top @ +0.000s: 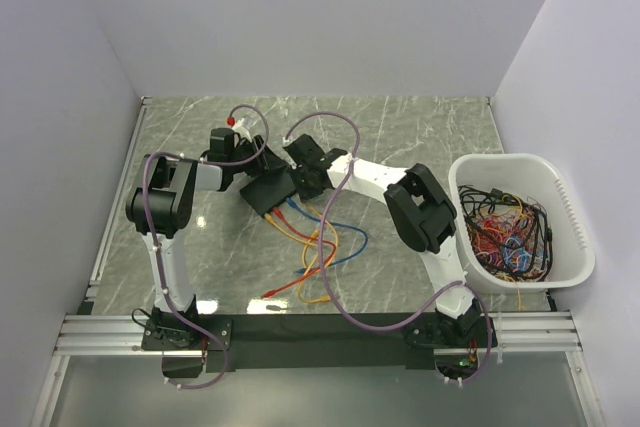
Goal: Insert the plug into the switch port
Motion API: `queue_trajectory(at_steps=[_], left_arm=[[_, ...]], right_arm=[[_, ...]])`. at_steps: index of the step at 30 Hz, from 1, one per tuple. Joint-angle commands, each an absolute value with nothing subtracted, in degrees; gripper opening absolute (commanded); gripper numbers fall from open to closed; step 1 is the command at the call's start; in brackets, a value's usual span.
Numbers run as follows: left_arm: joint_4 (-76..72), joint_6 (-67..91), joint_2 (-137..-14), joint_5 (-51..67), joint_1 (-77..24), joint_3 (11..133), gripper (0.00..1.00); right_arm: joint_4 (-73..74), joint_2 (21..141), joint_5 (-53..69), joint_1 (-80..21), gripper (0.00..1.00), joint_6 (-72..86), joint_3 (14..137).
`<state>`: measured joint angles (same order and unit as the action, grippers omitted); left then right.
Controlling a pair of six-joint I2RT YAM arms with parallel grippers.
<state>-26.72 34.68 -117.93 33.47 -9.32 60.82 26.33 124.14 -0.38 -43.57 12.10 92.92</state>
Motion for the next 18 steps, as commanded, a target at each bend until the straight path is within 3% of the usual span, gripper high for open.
queue_trajectory(at_steps=[1, 18], left_arm=[[-24.9, 33.7, -119.0, 37.9, -11.3, 61.9, 0.48], [-24.4, 32.4, -120.2, 38.4, -14.4, 61.6, 0.47]], right_arm=[[24.2, 125.1, 0.3, -45.0, 0.0, 10.8, 95.9], [24.2, 126.2, -0.5, -44.5, 0.0, 8.2, 100.9]])
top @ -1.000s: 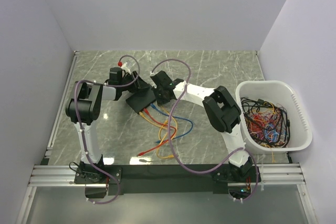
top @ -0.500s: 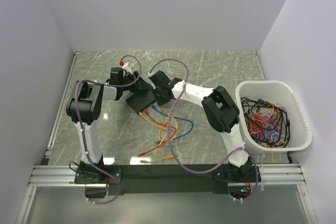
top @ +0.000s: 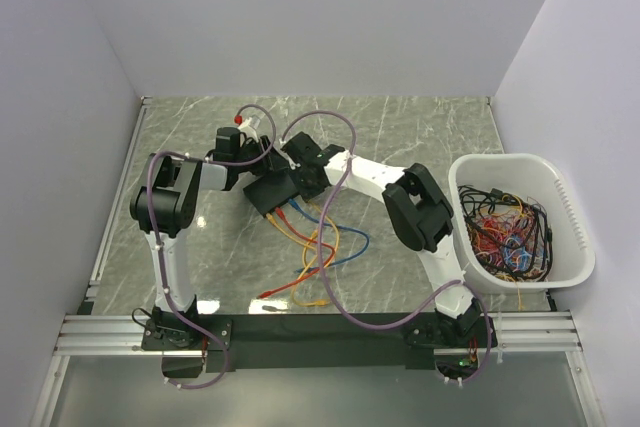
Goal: Insert the plug into the switch port
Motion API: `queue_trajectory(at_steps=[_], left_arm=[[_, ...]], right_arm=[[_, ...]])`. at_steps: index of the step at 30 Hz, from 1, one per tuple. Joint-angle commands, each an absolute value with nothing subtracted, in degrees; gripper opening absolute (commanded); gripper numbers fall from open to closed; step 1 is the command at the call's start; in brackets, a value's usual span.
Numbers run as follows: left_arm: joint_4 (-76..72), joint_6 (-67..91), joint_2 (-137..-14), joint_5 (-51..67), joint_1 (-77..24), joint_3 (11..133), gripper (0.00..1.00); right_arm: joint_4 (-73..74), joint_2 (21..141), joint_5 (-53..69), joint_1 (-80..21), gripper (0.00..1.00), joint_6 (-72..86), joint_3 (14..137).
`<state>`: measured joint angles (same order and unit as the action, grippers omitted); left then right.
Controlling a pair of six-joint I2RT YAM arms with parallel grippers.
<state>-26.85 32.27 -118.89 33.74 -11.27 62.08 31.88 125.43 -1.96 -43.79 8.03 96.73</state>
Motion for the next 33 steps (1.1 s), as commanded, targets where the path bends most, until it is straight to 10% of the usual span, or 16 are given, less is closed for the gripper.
queue_trajectory(at_steps=[1, 33], left_arm=[[-24.3, 32.3, -120.2, 38.4, -14.4, 61.6, 0.47], [-26.1, 32.9, -117.2, 37.5, -14.8, 55.6, 0.43]], right_arm=[[23.9, 126.1, -0.5, -44.5, 0.0, 8.3, 100.7], [13.7, 117.7, -0.2, -43.7, 0.0, 10.2, 88.2]])
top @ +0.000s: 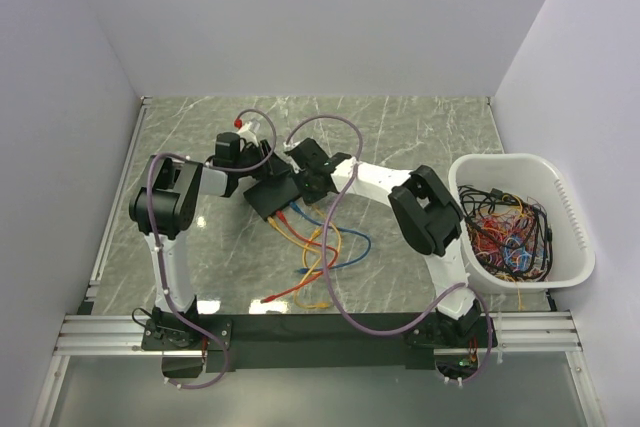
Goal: Insert the plug into the switch port
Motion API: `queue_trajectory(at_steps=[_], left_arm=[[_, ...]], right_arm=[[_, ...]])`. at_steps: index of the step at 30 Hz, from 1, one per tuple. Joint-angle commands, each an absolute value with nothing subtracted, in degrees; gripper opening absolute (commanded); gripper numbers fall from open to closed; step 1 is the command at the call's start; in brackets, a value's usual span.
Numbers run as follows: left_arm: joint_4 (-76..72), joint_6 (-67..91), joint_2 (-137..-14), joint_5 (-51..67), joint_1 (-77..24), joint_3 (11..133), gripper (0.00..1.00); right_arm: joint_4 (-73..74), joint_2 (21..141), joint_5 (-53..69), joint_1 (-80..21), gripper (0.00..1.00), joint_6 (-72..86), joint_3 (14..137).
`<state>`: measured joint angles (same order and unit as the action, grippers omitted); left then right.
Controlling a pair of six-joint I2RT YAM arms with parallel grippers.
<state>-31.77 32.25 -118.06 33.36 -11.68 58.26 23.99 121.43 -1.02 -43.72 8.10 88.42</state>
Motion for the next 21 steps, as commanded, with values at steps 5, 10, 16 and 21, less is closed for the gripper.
queue_trajectory(at_steps=[5, 10, 16, 21], left_arm=[[-26.6, 32.8, -116.7, 36.7, -14.8, 54.8, 0.41], [-25.7, 32.0, -116.2, 35.3, -15.0, 54.5, 0.41], [-25.7, 31.5, -115.8, 34.8, -15.1, 54.2, 0.4], [-25.6, 31.8, -115.1, 34.0, -15.1, 54.1, 0.39]], right_arm=[[12.8, 116.4, -0.2, -43.6, 0.0, 9.8, 87.2], [10.2, 113.8, 1.4, -43.4, 0.0, 7.7, 83.9], [9.0, 112.0, 2.9, -42.9, 0.0, 5.4, 83.1], [10.7, 111.4, 1.4, -42.8, 0.0, 6.1, 82.0]])
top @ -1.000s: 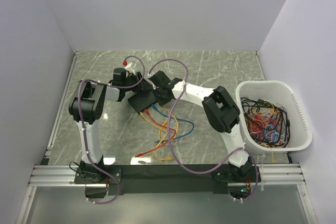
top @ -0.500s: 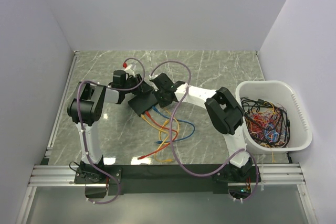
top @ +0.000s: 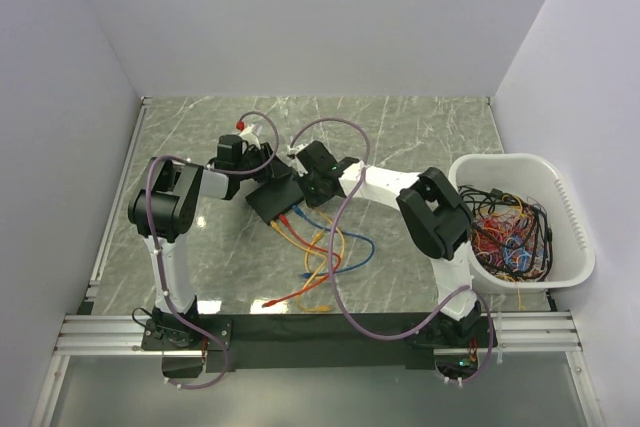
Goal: Insert the plug into the switch port
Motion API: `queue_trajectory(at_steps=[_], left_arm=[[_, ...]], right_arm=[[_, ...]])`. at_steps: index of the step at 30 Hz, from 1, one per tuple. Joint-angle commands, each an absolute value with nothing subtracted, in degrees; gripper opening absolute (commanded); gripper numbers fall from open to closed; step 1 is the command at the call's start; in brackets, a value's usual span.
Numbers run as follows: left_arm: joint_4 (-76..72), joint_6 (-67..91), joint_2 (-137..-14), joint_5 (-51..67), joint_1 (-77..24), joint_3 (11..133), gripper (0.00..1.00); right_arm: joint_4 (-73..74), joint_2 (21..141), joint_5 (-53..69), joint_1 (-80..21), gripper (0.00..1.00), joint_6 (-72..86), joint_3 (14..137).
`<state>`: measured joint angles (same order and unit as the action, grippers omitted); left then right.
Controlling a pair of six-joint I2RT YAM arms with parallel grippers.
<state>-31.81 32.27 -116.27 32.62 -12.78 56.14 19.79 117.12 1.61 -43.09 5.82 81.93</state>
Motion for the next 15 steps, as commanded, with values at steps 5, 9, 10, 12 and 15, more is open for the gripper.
queue_trajectory(at_steps=[5, 9, 10, 12, 15], left_arm=[[-25.2, 32.2, -114.2, 32.6, -15.0, 54.1, 0.39], [-24.2, 32.6, -113.8, 30.3, -14.4, 54.3, 0.38], [-24.1, 32.8, -113.9, 30.3, -14.2, 54.4, 0.38], [-24.3, 33.4, -113.9, 30.6, -13.5, 54.2, 0.38], [-24.8, 34.1, -113.6, 31.1, -13.1, 53.8, 0.38]], right_arm=[[7.8, 107.0, 1.0, -42.8, 0.0, 9.7, 72.5], [4.4, 102.3, 4.7, -42.6, 0.0, 11.3, 67.2], [3.9, 99.9, 7.1, -42.6, 0.0, 11.3, 66.4], [3.4, 96.7, 8.6, -42.7, 0.0, 11.1, 65.4], [5.0, 93.4, 9.2, -42.6, 0.0, 10.4, 65.7]])
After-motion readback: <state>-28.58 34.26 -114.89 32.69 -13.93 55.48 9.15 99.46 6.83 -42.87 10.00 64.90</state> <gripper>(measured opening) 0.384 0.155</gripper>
